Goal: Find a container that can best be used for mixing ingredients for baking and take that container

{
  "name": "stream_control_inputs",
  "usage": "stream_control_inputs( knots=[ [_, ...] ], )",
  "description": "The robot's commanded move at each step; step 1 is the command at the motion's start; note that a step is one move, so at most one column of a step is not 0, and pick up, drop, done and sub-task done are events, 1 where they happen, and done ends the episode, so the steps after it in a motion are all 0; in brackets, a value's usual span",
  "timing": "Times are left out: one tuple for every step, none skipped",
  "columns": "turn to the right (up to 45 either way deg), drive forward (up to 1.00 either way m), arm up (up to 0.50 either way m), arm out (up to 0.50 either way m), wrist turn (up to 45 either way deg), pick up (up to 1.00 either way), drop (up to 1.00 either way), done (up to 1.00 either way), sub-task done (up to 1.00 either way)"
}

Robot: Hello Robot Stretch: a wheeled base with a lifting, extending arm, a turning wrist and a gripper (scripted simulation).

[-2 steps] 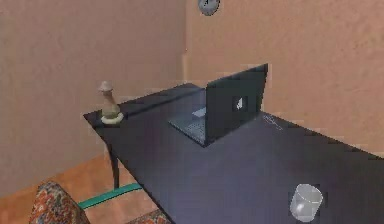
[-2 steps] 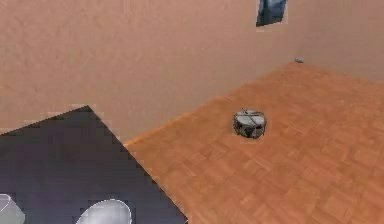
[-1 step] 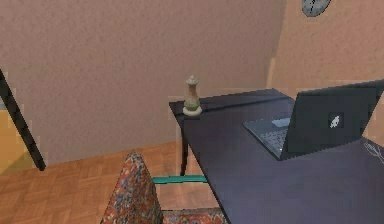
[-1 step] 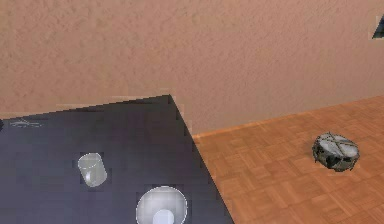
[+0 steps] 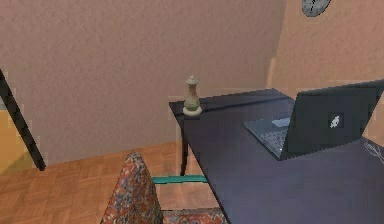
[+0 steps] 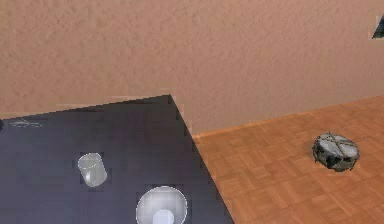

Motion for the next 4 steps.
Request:
stream_control_inputs(
  knots=[
    [0.0,0.00,0.38,0.00,0.0,0.00,0.00,0.00,0.00],
    [0.0,0.00,0.00,0.00,45.0,0.00,0.00,0.00,0.00],
    [0.0,0.00,0.00,0.00,45.0,0.00,0.00,0.00,0.00],
    [0.0,0.00,0.00,0.00,45.0,0.00,0.00,0.00,0.00]
  ],
)
